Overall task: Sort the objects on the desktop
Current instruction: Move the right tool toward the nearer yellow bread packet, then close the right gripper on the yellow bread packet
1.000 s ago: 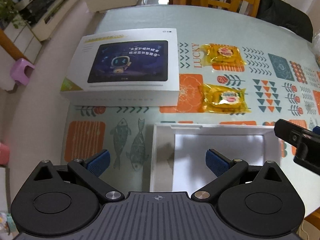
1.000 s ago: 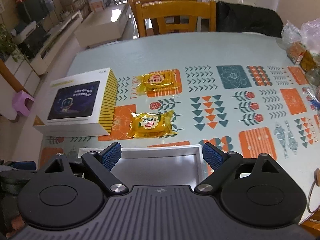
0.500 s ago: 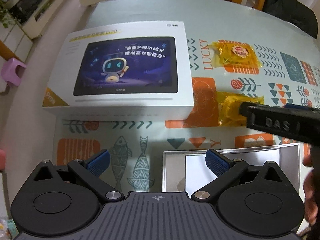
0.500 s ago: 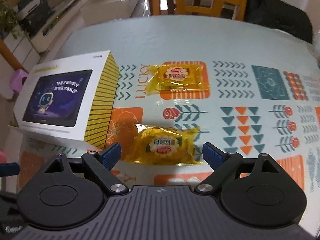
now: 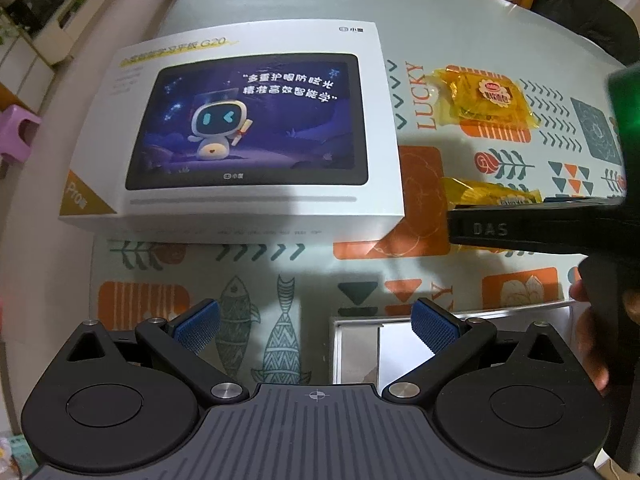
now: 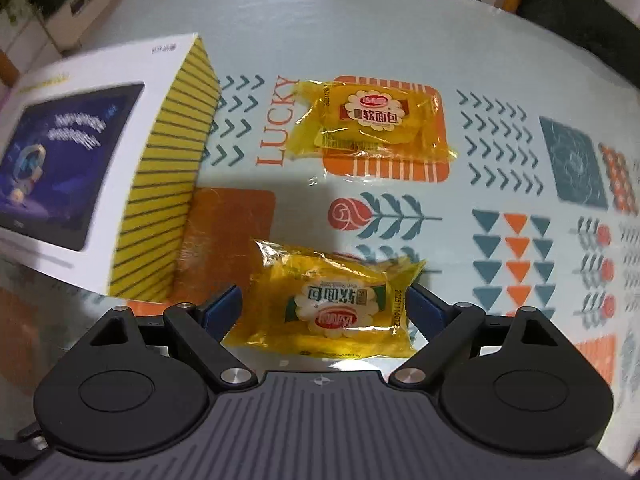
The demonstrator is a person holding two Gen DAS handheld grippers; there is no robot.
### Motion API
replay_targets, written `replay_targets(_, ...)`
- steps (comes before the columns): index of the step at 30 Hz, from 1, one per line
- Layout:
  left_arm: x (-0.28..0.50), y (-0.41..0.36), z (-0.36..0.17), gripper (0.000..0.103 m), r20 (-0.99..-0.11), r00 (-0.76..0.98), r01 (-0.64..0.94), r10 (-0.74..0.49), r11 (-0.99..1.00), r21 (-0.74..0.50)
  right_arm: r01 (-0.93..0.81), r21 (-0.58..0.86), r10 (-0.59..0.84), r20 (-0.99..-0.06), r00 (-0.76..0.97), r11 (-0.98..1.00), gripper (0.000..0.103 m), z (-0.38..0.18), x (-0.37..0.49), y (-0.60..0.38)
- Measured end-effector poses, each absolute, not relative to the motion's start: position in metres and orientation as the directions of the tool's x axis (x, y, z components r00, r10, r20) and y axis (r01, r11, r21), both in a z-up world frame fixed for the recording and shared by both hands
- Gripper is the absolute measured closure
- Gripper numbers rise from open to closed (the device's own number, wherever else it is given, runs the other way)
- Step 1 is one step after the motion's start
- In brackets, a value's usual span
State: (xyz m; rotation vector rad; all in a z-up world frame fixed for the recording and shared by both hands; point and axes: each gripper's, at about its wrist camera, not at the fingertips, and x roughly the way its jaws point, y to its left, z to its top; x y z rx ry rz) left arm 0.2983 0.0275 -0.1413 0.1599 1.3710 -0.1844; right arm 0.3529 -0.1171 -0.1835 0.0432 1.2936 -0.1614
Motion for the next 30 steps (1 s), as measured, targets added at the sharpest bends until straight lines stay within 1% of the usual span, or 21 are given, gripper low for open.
replay_targets(7, 0.299, 0.026, -0.146, 0.0, -0.985, 0.17, 0.22, -0.037, 0.975, 0.001, 0.165, -0.054, -0.089, -0.973, 0.212, 0.985, 0.0, -0.201, 0.362, -0.122)
replay_targets(17, 0.299, 0.025, -0.145, 0.0, -0.985, 0.168, 0.217, -0.032, 0.976, 0.005, 0.156, -0.048, -0.084, -0.97, 0.23, 0.987, 0.0, -0.202, 0.362, -0.126)
replay_targets(19, 0.297, 0.024, -0.144, 0.0, -0.985, 0.17, 0.216, -0.031, 0.976, 0.006, 0.149, -0.05, -0.086, -0.966, 0.244, 0.988, 0.01, -0.198, 0.359, -0.124)
replay_targets(21, 0.296, 0.023, -0.143, 0.0, -0.985, 0.171, 0.215, -0.03, 0.977, 0.008, 0.147, -0.046, -0.082, -0.964, 0.254, 0.988, 0.013, -0.194, 0.357, -0.124)
replay_targets(24, 0.293, 0.022, -0.141, 0.0, -0.985, 0.173, 0.213, -0.027, 0.977, 0.01, 0.15, -0.047, -0.087, -0.958, 0.273, 0.988, 0.015, -0.185, 0.352, -0.123)
replay_targets(28, 0.288, 0.022, -0.136, 0.0, -0.983, 0.183, 0.206, -0.022, 0.978, 0.016, 0.136, -0.118, -0.158, -0.928, 0.336, 0.984, 0.015, -0.164, 0.342, -0.114)
replay_targets(30, 0.286, 0.022, -0.134, 0.0, -0.982, 0.187, 0.203, -0.02, 0.979, 0.018, 0.142, -0.122, -0.166, -0.919, 0.358, 0.982, 0.015, -0.152, 0.339, -0.114)
